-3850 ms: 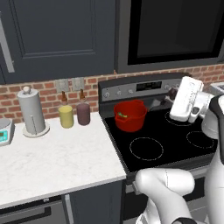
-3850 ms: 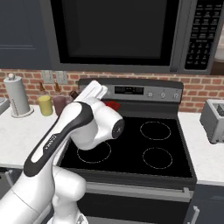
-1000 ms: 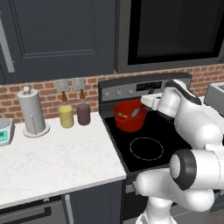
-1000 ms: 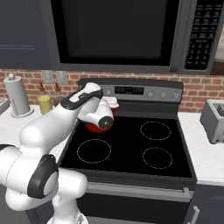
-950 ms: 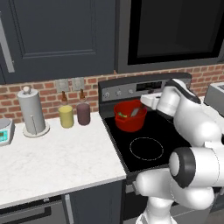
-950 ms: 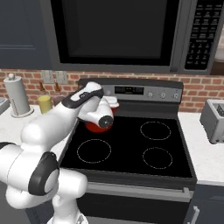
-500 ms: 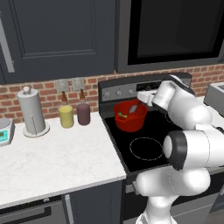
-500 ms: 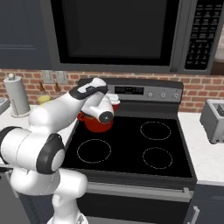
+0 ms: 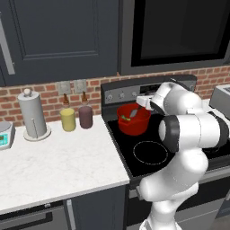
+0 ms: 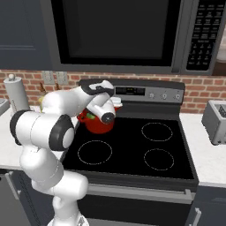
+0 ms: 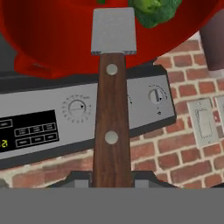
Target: Put the bell pepper and broccoli in the pot. Retrieve the spatula and lightly stir the vegetables in the pot.
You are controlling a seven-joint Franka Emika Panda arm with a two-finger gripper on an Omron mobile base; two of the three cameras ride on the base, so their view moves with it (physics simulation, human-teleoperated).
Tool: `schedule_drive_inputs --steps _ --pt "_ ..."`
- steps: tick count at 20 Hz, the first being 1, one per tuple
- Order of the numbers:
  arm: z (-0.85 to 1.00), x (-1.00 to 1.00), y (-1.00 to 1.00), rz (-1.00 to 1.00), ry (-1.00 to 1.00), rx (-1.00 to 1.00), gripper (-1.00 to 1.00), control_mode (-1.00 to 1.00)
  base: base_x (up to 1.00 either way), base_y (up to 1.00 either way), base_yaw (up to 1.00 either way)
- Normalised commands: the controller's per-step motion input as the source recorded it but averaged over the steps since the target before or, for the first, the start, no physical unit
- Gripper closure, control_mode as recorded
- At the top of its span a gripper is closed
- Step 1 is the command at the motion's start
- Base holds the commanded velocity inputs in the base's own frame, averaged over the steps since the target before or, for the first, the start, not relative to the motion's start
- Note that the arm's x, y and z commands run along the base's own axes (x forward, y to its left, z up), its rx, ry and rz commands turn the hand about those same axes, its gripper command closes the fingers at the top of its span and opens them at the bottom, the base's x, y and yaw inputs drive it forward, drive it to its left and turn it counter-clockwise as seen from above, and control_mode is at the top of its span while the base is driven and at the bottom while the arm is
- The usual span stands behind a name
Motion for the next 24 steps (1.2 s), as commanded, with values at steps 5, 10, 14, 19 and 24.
schedule_drive_inputs --steps 5,10,14,19,24 --pt "-0.48 0.22 0.00 -0.02 0.04 0.00 1.00 -1.00 0.00 0.00 0.00" --pt "-0.34 0.36 0.00 -0.02 0.01 0.00 1.00 -1.00 0.00 0.00 0.00" --pt "-0.26 0.30 0.00 -0.02 0.01 0.00 1.00 -1.00 0.00 0.00 0.00" --pt "0.08 0.04 0.00 -0.01 0.00 0.00 1.00 -1.00 0.00 0.00 0.00" --pt "0.47 -0.01 0.01 -0.02 -0.02 0.03 1.00 -1.00 0.00 0.00 0.00"
